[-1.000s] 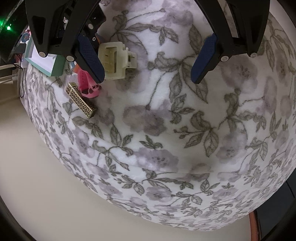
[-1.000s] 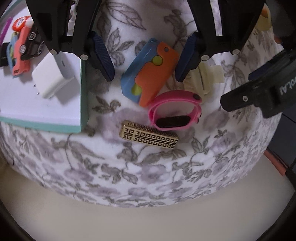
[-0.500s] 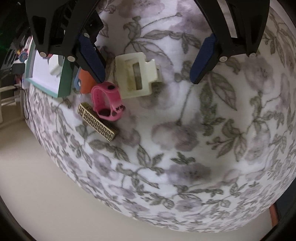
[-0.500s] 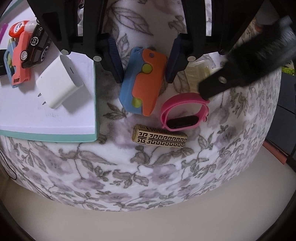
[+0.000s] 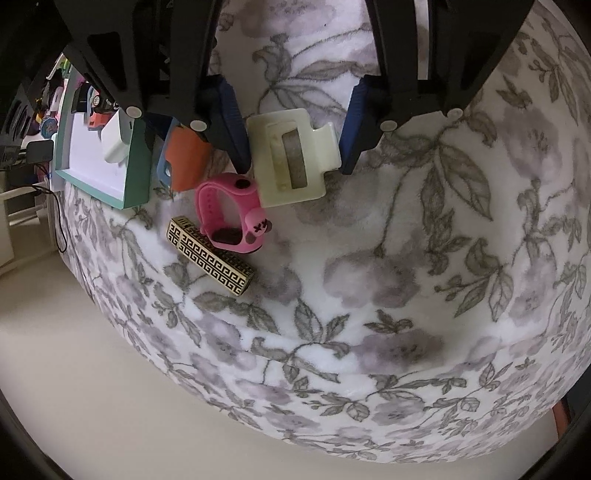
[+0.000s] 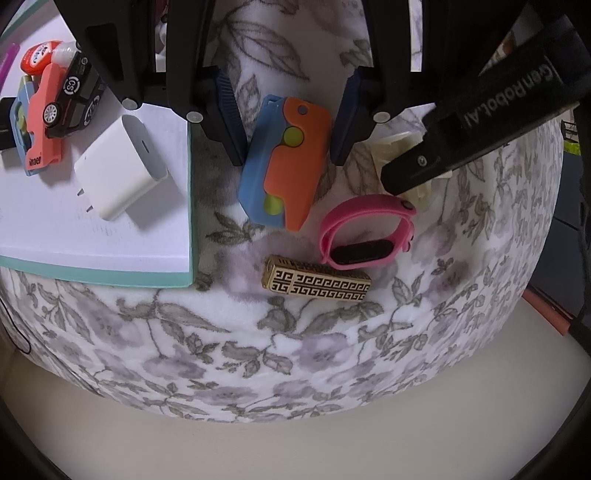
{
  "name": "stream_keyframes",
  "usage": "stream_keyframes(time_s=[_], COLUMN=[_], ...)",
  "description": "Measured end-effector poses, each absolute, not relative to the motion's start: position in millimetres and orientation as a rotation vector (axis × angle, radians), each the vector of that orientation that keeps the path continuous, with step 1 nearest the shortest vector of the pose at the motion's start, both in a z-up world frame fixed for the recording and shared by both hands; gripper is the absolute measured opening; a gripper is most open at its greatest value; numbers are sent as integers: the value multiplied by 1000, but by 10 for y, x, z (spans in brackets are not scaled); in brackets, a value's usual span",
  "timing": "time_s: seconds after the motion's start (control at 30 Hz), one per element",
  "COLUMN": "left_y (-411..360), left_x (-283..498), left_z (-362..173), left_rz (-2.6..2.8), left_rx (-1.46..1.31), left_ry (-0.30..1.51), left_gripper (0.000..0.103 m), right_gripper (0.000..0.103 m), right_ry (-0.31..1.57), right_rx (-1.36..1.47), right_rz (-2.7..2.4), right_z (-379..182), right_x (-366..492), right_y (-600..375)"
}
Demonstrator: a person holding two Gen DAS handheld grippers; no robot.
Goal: Organize rigid objects
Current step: 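Carry the hair clip and orange-blue toy into the tray and open both tools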
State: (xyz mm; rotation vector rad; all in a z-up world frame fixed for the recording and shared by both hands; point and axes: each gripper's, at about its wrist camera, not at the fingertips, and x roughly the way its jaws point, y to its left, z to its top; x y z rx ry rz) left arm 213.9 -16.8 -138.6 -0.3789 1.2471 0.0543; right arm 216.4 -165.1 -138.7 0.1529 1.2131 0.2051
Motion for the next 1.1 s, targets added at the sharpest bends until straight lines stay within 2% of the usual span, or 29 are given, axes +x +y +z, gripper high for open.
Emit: stream_keyframes(time_s=[0.37,0.77,0.8,0.83,0.87,1.1], left_y=[-165,-253,-261,-268,-278,-386], left_x=[1930,1659,1643,1625,1610,1544], left_z=[-1211,-779,-748,-713,-677,-563], left_rz=[36,10,9,7,4,1], left_rx=[-390,-371,-369,-366,-361,-321], left_ry=[1230,1122,1113,1105,1097,1072], left_gripper=[50,50,50,50,50,50], right_gripper=[49,42,41,31,26,24], right_ry=[1252,1232,1228,1224,1220,1229], right_rx=[186,250,258,269,277,294], right_rz=[222,224,225,228,231,236], right_z=[-1334,-1024,-996,-965,-939,-892], right_x=[1931,1631,1605,1581,1557,1429], right_y=[-1741,-1953,-1974,-1996,-2017,-2098])
